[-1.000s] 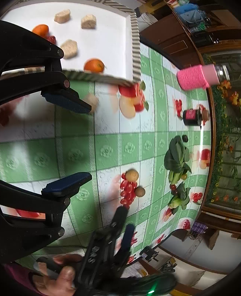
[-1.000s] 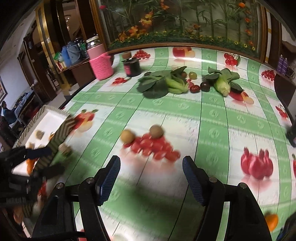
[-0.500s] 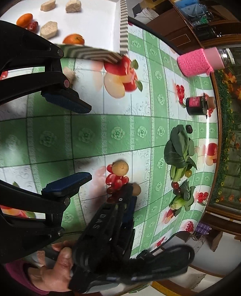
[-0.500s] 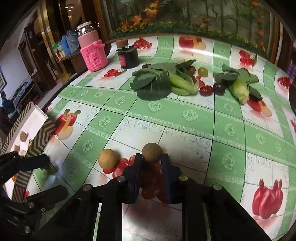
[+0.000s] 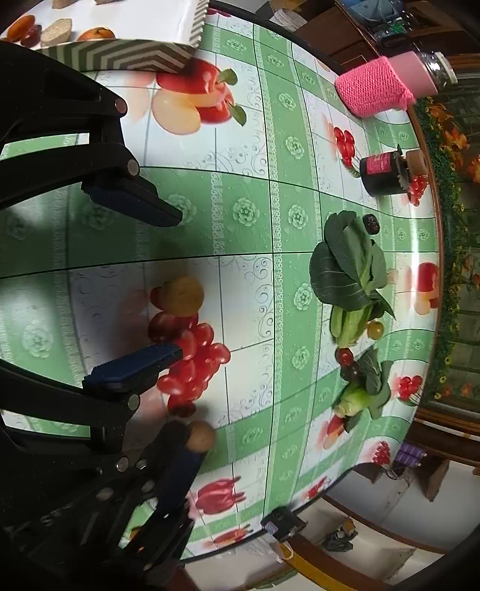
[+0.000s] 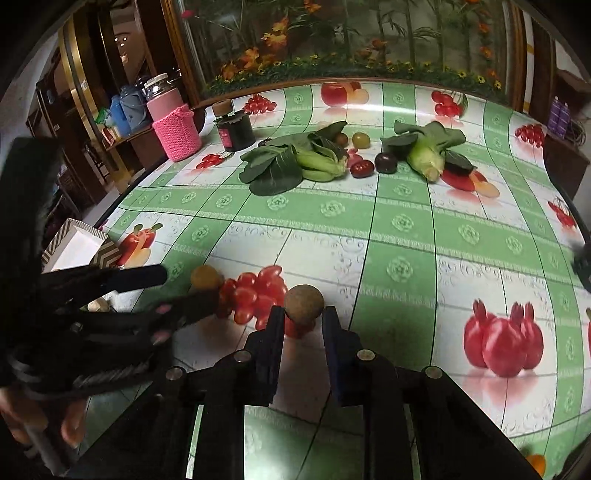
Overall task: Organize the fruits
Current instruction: 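Grasp a brown kiwi with the left tool while the right tool grasps another kiwi, then carry both kiwis into the white tray and open both tools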
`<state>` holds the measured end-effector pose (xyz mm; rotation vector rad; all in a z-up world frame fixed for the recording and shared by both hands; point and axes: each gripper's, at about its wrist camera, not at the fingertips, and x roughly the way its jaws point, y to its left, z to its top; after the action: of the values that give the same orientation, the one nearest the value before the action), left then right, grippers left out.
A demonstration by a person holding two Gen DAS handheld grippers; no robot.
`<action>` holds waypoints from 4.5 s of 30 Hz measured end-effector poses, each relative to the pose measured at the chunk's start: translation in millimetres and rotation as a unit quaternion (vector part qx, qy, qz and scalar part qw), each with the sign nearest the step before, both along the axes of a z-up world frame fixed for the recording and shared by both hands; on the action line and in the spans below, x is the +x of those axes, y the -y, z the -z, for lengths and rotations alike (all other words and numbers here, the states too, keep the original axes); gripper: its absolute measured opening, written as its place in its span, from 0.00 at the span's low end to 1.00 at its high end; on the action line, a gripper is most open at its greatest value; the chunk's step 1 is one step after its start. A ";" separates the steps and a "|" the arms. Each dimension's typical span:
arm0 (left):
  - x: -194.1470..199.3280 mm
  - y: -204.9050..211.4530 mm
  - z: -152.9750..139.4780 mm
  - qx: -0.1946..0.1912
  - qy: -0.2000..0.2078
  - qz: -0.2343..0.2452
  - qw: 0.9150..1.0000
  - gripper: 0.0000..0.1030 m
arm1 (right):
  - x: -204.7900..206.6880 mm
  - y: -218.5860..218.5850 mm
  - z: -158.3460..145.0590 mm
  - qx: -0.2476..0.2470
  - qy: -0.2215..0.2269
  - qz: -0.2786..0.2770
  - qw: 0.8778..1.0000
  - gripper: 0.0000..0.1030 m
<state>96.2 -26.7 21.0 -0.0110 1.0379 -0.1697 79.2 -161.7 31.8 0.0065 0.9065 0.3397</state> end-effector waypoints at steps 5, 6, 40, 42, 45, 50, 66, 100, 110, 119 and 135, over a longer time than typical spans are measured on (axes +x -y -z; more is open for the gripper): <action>3.4 -2.0 2.9 -0.001 0.000 0.002 1.000 0.20 | -4.8 0.7 2.2 0.007 -0.002 -0.001 1.000 0.21; 2.5 -4.3 3.0 -0.005 -0.001 0.003 1.000 0.20 | -6.1 -0.2 1.5 0.008 -0.001 -0.004 1.000 0.21; -125.9 -132.1 -46.1 0.019 0.056 -0.071 0.996 0.20 | -97.0 -119.4 -33.2 0.043 0.022 -0.128 0.991 0.21; -129.7 -142.7 -45.3 0.023 0.057 -0.080 0.995 0.20 | -100.8 -129.3 -33.7 0.041 0.022 -0.137 0.989 0.21; -135.2 -154.2 -44.7 0.027 0.057 -0.089 0.994 0.20 | -106.1 -143.2 -35.7 0.039 0.023 -0.150 0.988 0.21; -142.9 -170.5 -45.5 0.035 0.061 -0.101 0.992 0.20 | -111.0 -163.3 -35.9 0.035 0.023 -0.168 0.985 0.21; -153.5 -212.4 -40.7 0.041 0.057 -0.132 0.989 0.20 | -112.3 -207.0 -32.6 0.024 0.018 -0.206 0.978 0.21; -128.5 -246.5 -26.7 0.020 0.028 -0.140 0.989 0.20 | -50.1 -290.4 -22.1 -0.007 0.002 -0.248 0.969 0.21; -113.7 -252.4 -11.8 0.017 0.005 -0.147 0.989 0.20 | -16.4 -309.4 -5.5 -0.012 -0.022 -0.251 0.968 0.21; -113.9 -250.6 -9.8 0.029 0.008 -0.145 0.989 0.21 | -12.7 -318.8 7.6 -0.010 -0.037 -0.261 0.965 0.24; -130.1 -243.0 -26.6 0.031 0.038 -0.155 0.987 0.57 | -39.8 -253.9 -32.0 0.028 0.008 -0.208 0.978 0.46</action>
<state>-33.8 216.3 47.5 -0.1077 0.9513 0.1451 39.4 92.1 63.9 -0.1347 0.8797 0.7539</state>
